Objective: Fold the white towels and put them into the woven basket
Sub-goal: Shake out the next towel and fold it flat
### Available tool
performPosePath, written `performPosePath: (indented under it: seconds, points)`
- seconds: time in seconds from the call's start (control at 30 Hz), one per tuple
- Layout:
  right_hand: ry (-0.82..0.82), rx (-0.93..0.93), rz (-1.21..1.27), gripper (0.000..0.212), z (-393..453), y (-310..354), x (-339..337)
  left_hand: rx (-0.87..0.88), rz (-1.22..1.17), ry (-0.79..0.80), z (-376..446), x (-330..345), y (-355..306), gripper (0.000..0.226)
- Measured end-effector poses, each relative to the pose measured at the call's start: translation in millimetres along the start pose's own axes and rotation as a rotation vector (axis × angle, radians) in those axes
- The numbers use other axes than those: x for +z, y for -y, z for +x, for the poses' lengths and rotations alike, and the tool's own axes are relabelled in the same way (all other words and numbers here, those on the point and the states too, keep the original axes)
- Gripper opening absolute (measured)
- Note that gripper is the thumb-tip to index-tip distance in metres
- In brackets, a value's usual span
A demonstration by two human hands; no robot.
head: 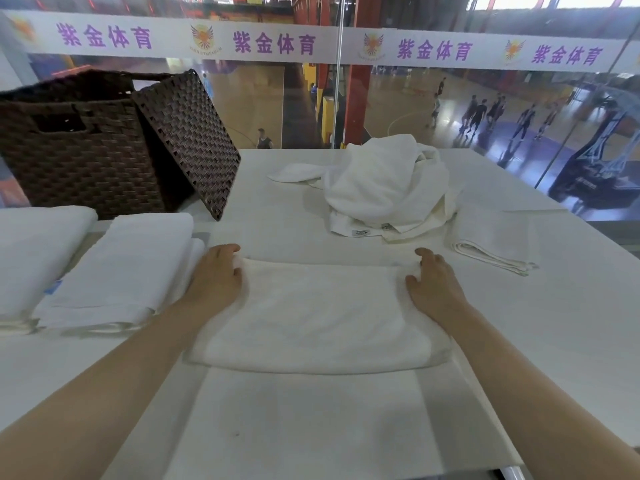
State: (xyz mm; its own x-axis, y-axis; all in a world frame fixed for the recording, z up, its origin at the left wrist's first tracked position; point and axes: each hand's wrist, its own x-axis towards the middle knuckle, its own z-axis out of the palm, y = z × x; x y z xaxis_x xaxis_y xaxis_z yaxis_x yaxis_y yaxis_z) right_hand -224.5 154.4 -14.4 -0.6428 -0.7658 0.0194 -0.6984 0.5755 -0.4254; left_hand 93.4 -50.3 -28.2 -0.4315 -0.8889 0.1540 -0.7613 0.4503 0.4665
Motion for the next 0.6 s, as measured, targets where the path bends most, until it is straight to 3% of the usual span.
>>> performPosePath:
  seconds: [0.1,0.2,0.33,0.47,0.6]
  points:
    - [-0.138,-0.229,-0.166,0.055,-19.0,21.6,-2.8,0.213,0.101,-0.058,-17.4,-0.8,-21.3,0.049]
    - [0.022,-0.400,-0.214,0.051,-43.8,36.4,14.2,0.313,0.168,0.119,-39.6,6.4,-35.1,0.052]
    - [0.152,-0.380,-0.286,0.057,-58.8,20.6,33.7,0.246,0.259,0.289,-55.1,15.5,-21.7,0.060]
    - [0.053,-0.386,-0.306,0.054,-60.2,9.0,31.1,0.240,0.282,0.264,-57.8,15.2,-19.4,0.062]
    - [-0.205,-0.316,-0.157,0.038,-71.2,7.4,27.5,0.211,0.274,0.277,-68.6,15.1,-22.5,0.064]
